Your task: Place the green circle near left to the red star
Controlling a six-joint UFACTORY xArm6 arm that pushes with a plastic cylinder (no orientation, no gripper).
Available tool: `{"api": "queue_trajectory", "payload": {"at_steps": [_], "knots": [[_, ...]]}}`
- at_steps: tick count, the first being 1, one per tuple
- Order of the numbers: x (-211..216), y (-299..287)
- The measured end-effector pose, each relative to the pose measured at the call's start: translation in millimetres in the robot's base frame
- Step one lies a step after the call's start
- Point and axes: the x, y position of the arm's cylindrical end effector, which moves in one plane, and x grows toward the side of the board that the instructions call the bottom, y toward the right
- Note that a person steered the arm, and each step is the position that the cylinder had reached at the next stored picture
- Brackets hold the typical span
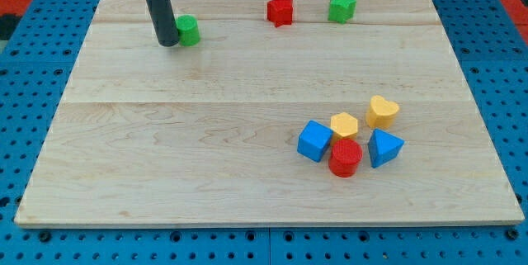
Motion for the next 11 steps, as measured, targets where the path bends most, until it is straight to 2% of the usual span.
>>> {"api": "queue_trajectory", "payload": {"at_steps": [2,6,8,11], "knots": [[-21,23],[-14,40],[7,55],[-33,56]]}}
